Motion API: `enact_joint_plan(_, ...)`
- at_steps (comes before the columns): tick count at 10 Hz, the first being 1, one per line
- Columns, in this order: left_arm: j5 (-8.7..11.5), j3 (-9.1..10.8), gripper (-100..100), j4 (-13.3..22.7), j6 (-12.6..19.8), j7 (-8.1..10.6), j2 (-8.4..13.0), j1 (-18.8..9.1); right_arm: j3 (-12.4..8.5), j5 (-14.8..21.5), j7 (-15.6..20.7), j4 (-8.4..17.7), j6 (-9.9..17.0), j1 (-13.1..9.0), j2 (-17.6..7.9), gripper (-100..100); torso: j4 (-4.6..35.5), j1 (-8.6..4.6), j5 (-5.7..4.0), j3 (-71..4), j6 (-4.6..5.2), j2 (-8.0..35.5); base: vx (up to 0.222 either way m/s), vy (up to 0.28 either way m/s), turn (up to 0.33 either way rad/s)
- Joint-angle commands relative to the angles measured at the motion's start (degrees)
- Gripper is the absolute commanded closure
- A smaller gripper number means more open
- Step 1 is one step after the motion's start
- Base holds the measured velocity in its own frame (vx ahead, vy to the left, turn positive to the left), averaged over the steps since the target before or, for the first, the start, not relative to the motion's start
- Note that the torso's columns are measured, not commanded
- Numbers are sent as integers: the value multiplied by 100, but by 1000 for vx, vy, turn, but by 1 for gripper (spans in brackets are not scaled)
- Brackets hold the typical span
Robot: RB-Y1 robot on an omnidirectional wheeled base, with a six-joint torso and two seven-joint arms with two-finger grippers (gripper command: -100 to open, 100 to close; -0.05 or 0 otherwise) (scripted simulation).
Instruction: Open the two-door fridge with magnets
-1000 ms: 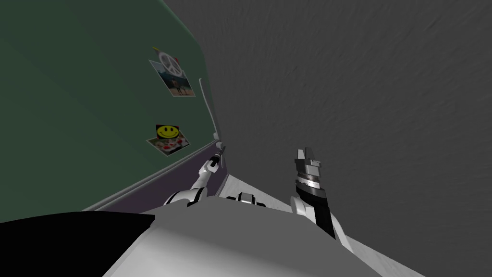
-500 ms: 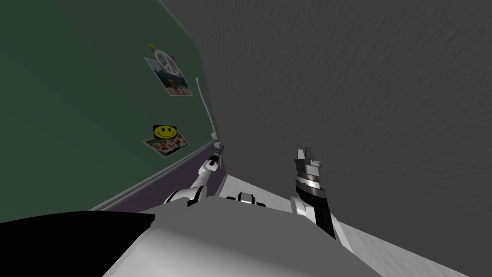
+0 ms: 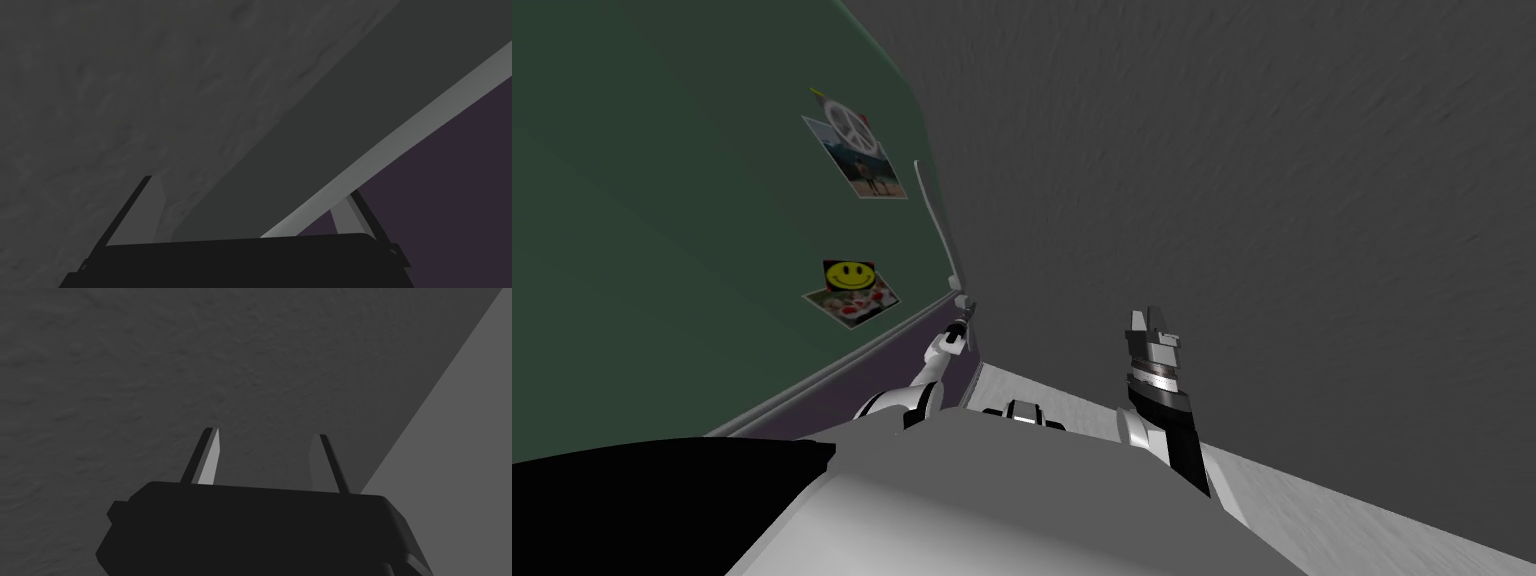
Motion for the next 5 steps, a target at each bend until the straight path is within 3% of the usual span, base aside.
enact_joint_plan(1,446,179,-100,231,-18,-467,104,-124,0,0,0,0,0,-2,0,0,-1,13,10,3,29,3,-63,57,-176)
enact_joint_plan(2,514,179,-100,231,-18,-593,104,-124,0,0,0,0,0,-1,-1,0,0,14,11,3,23,4,-28,25,-32)
enact_joint_plan(3,734,319,-100,474,-32,-764,177,-257,0,0,0,0,0,0,0,0,0,0,3,2,3,4,-71,29,-222)
enact_joint_plan(5,1008,319,-100,475,-32,-1124,177,-257,0,0,0,0,0,-1,-1,0,-1,6,8,-2,27,-5,-55,25,-96)
